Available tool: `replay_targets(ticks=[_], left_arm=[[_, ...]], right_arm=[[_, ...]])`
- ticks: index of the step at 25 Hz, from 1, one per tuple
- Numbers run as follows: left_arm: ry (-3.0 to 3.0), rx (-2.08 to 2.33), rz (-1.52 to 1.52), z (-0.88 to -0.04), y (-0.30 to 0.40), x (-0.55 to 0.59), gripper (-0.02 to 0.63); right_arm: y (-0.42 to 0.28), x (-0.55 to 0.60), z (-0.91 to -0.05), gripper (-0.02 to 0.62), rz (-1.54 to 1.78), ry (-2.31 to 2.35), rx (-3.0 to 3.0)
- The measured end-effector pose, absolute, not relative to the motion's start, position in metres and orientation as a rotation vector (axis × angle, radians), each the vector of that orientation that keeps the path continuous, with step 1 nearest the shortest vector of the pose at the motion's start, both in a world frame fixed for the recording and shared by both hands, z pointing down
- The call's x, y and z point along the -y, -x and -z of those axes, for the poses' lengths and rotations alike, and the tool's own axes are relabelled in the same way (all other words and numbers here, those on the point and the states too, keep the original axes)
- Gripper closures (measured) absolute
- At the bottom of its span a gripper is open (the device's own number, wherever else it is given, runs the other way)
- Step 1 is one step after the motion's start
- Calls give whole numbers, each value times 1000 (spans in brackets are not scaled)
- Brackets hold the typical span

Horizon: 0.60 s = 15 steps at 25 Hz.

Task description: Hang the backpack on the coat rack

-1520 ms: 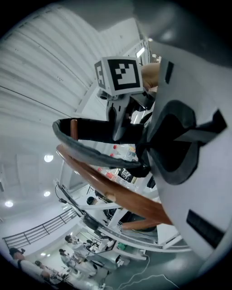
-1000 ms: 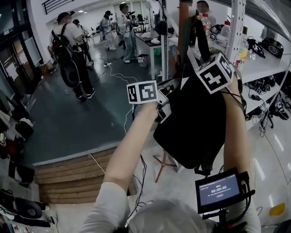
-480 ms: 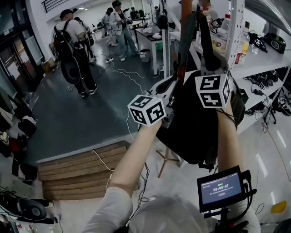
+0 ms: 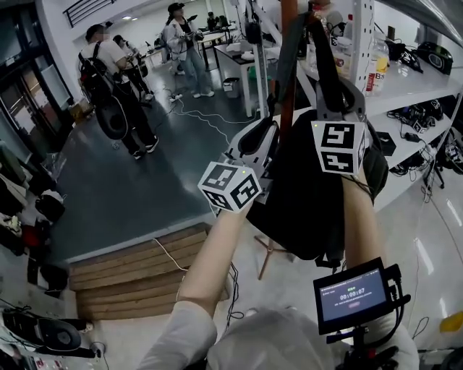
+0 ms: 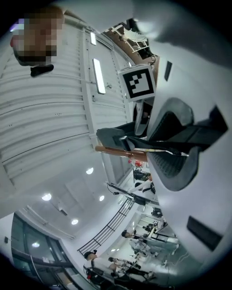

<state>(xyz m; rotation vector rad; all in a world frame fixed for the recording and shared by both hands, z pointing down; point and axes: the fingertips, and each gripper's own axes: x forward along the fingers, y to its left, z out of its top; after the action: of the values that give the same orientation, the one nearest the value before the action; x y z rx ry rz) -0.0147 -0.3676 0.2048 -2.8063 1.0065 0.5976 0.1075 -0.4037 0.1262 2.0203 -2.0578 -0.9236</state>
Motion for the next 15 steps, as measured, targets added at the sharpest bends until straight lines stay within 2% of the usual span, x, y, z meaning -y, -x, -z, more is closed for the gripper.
replay_targets(ticks=[4, 9, 12, 15], left_arm=[[2774, -1003, -612, -188, 18, 350, 467], [2697, -979, -579, -167, 9, 325, 409], [2675, -944, -587, -157, 7, 311, 376], [2668, -892, -647, -150, 8, 291, 376]], right_arm=[[-111, 380, -116, 463, 975, -2047, 2153], [-118, 347, -90, 463, 1044, -1993, 2415], [-114, 325, -76, 463, 908, -1843, 2808], [-111, 301, -70, 465, 709, -1640, 3164]])
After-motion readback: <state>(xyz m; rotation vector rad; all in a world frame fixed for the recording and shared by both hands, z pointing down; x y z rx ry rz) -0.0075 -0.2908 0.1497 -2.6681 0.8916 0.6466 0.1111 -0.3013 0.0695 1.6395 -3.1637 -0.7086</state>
